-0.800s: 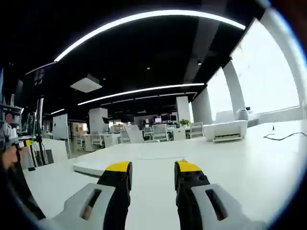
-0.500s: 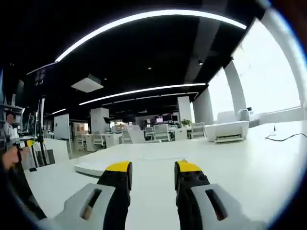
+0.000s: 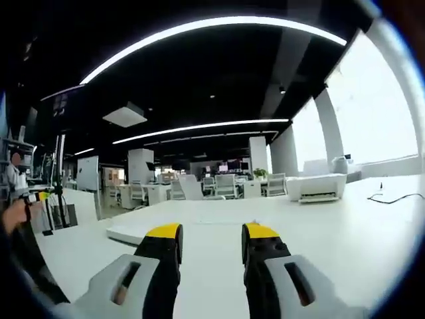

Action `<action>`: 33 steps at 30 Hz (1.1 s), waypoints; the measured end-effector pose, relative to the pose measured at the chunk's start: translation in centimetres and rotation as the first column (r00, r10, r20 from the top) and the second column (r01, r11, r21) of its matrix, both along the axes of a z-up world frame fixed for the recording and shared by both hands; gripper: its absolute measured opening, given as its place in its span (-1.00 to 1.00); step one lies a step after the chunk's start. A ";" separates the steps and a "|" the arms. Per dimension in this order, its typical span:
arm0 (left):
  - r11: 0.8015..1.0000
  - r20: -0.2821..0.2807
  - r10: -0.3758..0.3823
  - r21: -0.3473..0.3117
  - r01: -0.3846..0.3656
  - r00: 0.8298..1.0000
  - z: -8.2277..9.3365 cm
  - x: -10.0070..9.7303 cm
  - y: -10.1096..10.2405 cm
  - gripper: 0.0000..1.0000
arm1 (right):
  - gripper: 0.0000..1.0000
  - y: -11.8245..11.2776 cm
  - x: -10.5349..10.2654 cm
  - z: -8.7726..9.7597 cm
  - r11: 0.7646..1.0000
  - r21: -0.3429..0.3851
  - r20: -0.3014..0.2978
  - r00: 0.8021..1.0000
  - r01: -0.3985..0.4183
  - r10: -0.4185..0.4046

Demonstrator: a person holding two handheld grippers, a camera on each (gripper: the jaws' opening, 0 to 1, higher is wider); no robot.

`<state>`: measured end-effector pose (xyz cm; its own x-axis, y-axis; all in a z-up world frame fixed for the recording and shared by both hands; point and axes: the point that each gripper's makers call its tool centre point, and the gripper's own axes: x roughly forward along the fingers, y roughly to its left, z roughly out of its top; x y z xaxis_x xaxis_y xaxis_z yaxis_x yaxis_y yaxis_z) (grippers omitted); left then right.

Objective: Pick up the power strip scattered on the table, fix it on the side mounting bracket of the table, and press the switch

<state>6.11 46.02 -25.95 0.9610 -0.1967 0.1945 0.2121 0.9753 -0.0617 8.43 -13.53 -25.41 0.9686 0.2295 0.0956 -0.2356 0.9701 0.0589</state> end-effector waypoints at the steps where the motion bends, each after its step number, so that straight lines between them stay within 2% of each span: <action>1: 1.000 0.001 -0.002 -0.001 0.002 1.000 0.0 0.0 0.0 0.60 | -0.36 0.0 0.0 0.0 1.000 0.002 0.001 1.000 -0.001 0.001; 7: 1.000 -0.013 -0.011 0.007 0.011 1.000 -0.4 0.2 -0.4 0.60 | -0.36 -0.1 0.1 -0.4 1.000 0.008 0.000 1.000 -0.004 0.004; 21: 1.000 0.006 -0.008 -0.009 0.008 1.000 0.1 -0.4 0.0 0.60 | -0.35 -0.1 0.3 0.0 1.000 0.004 0.011 1.000 -0.015 0.014; 33: 1.000 0.010 -0.008 -0.013 0.008 1.000 0.2 -0.6 0.1 0.60 | -0.32 0.4 0.3 -0.5 0.998 -0.002 -0.006 0.997 -0.071 0.071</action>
